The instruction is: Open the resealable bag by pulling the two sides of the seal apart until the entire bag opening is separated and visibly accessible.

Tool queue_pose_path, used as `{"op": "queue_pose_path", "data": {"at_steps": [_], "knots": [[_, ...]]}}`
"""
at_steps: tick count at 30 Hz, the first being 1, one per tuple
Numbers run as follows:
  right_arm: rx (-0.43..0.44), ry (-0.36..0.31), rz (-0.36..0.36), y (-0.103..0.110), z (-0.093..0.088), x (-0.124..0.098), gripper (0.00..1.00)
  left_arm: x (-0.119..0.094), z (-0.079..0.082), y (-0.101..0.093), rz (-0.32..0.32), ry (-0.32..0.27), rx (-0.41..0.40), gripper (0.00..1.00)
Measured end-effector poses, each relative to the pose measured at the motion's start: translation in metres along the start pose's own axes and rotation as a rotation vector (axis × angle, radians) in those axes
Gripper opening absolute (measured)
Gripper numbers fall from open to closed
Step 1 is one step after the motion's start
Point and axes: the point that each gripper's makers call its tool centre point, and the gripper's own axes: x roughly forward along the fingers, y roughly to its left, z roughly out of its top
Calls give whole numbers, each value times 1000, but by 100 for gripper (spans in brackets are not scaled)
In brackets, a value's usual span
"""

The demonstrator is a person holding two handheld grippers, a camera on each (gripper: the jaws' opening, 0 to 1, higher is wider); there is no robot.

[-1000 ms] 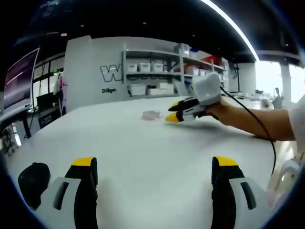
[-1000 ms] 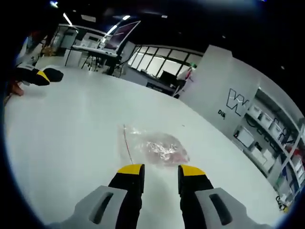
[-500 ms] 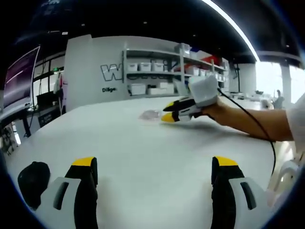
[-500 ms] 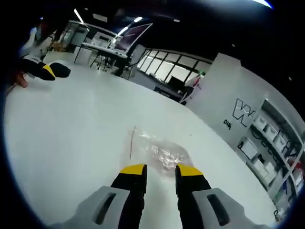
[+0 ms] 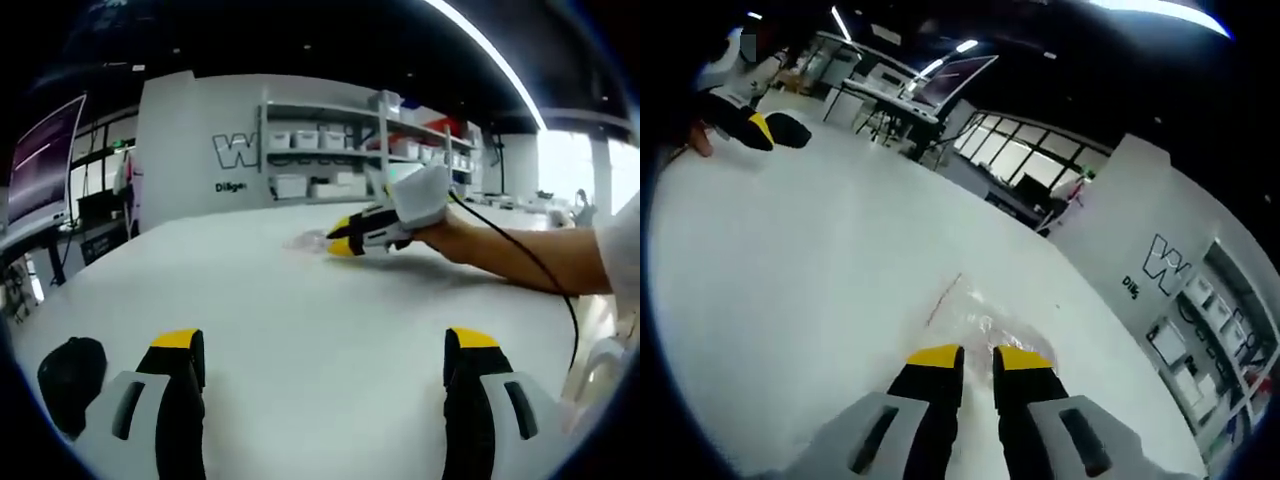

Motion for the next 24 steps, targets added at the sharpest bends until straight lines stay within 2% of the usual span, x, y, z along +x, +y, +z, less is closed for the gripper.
{"op": "queue_pose_path", "data": {"at_steps": [2,7,10,12,17,24], "knots": [[-1,-9,3,1,2,1,0,0,0,0,0,1,0,99],[7,-14,1,8,5,-3,0,0,-1,0,4,2,0,99],[33,-31,-3,-9,0,3,0,0,-1,-1,5,3,2,99],[49,-43,-9,-10,1,0,0,-1,0,0,5,2,1,99],[171,-81,-11,-33,-1,5,0,-2,2,1,4,-3,-8,98],[331,-138,-22,-55,6,-3,0,-5,6,3,3,-29,-44,97]]}}
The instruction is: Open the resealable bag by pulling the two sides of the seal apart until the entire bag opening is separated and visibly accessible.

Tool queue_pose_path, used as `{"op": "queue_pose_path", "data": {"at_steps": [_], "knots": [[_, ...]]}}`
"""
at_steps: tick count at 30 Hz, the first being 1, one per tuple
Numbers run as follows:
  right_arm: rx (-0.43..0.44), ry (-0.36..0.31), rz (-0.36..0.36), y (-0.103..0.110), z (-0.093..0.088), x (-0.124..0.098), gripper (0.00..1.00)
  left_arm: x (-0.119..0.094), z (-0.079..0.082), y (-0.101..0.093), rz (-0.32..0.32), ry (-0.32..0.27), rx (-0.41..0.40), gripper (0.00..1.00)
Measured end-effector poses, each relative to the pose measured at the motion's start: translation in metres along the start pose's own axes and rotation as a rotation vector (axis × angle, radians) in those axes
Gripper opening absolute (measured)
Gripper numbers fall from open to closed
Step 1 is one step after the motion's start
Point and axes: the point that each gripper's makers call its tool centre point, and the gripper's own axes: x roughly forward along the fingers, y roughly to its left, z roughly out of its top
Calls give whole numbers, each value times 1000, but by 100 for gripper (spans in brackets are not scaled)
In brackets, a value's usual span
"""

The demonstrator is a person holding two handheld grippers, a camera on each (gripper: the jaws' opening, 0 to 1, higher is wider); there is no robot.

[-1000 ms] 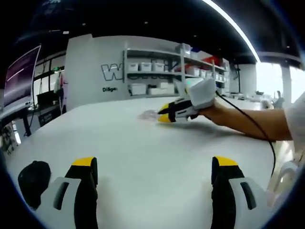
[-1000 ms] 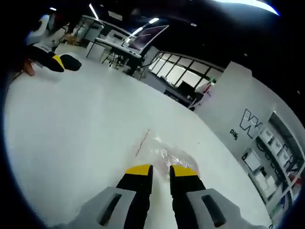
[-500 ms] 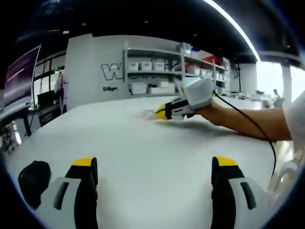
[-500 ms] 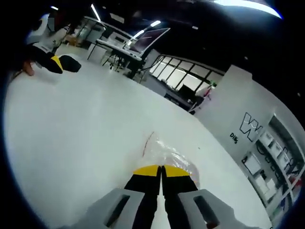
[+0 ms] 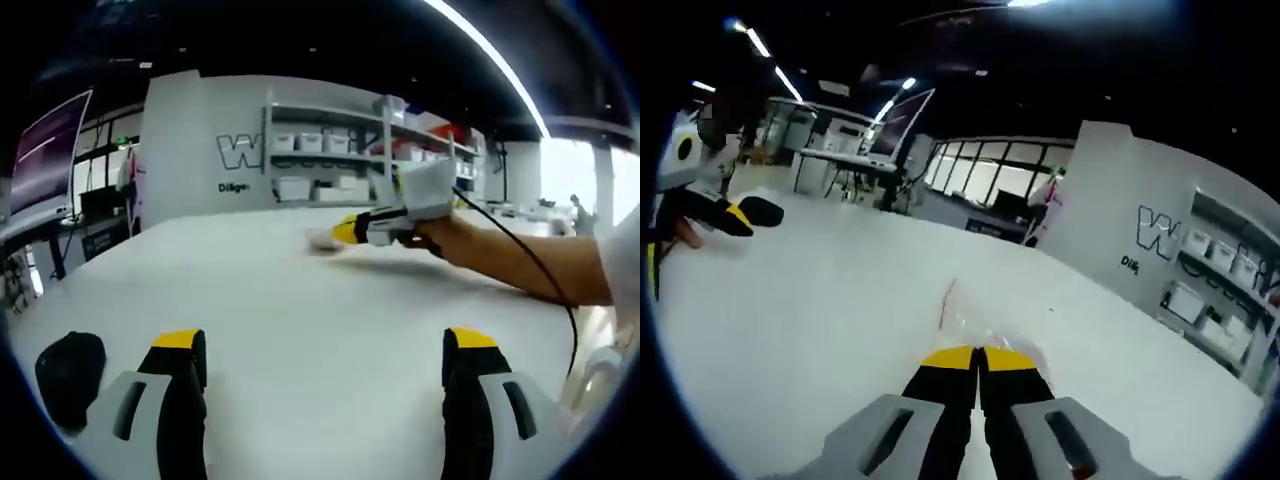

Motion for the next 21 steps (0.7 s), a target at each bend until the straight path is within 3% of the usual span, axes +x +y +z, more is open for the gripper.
{"op": "queue_pose_path", "data": {"at_steps": [7,21], "knots": [[58,-33,3,-7,10,-7,0,1,1,0,1,-2,-3,97],[64,-58,-2,14,30,-28,0,-2,8,0,-6,-13,-15,96]]}}
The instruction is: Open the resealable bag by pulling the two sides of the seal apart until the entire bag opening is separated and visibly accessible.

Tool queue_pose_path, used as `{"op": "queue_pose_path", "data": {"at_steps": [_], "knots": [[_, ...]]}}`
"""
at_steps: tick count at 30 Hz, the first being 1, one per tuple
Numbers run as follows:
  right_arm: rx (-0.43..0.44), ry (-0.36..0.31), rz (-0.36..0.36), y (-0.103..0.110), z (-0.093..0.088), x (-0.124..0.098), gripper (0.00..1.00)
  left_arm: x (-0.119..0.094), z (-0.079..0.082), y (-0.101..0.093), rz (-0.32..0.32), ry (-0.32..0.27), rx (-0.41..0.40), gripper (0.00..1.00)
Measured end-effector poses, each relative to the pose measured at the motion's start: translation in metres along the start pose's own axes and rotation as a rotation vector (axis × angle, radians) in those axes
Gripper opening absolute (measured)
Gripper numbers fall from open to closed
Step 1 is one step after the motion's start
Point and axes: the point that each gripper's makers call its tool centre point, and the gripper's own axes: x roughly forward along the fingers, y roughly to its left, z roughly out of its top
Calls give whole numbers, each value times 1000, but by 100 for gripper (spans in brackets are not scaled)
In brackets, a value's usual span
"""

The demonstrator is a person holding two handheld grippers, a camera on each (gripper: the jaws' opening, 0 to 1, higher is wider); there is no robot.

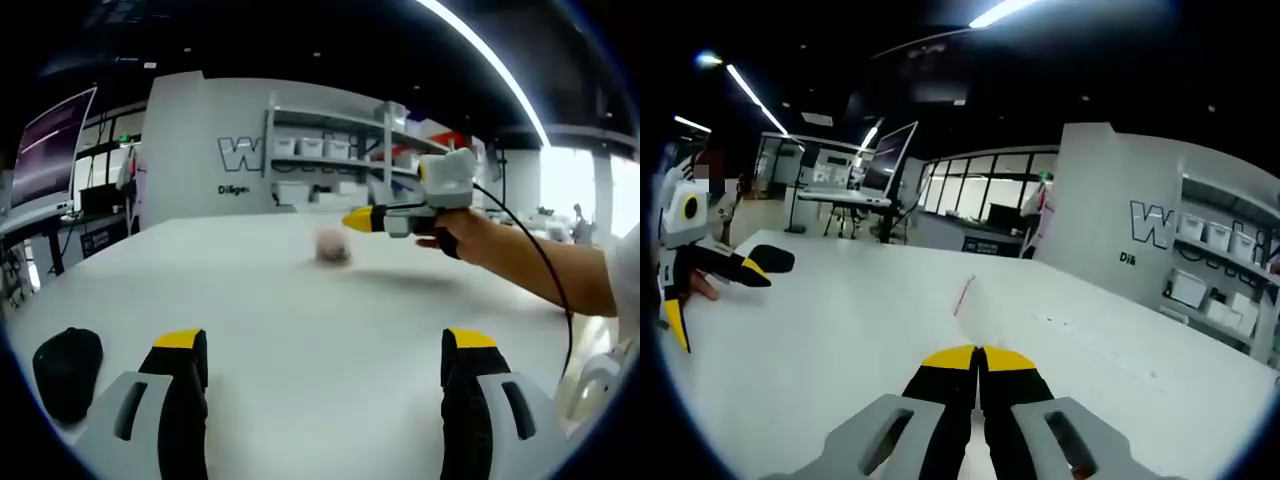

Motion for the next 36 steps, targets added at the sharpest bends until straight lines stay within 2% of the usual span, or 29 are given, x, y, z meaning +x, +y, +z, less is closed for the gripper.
{"op": "queue_pose_path", "data": {"at_steps": [8,20,27,36], "knots": [[-11,-8,-11,4,8,-12,0,0,4,-2,-8,-8,-6,96],[20,-57,-25,13,23,-38,0,0,8,-7,-27,-16,-16,96],[35,-62,-20,15,26,-44,0,-1,10,-12,-37,-23,-18,96],[43,-92,-9,29,31,-60,0,-2,11,-17,-50,-26,-23,96]]}}
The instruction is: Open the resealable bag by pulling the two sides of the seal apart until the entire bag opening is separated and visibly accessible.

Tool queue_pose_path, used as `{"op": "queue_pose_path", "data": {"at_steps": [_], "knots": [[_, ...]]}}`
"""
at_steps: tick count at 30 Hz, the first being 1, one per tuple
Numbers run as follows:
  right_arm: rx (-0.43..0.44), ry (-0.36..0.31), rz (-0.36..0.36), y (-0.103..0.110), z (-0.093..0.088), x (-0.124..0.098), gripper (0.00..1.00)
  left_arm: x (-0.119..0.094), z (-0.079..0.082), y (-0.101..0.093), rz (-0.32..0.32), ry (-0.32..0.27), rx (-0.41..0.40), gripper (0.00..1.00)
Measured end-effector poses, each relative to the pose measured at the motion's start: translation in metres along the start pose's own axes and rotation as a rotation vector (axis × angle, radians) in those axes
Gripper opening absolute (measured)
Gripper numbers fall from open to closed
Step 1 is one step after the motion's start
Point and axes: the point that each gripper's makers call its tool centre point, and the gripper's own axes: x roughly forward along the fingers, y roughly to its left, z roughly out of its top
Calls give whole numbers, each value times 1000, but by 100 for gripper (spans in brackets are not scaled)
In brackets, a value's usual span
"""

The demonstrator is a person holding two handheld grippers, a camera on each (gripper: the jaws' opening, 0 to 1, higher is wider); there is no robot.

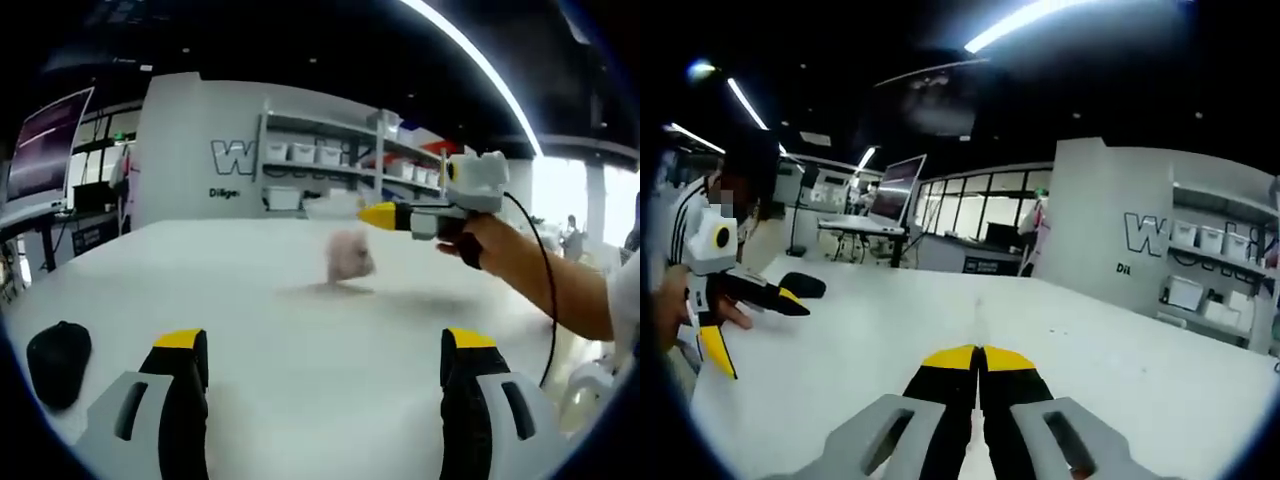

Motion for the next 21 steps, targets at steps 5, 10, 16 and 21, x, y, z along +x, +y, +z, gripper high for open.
{"op": "queue_pose_path", "data": {"at_steps": [5,10,16,21], "knots": [[9,-33,11,12,8,-13,0,1,-1,-4,-10,3,-2,96],[21,-53,24,21,12,-22,0,1,-2,-8,-16,6,0,96],[38,-73,32,29,15,-29,0,1,-2,-11,-24,8,0,95],[49,-80,45,39,14,-33,0,1,-2,-13,-30,8,-4,95]]}}
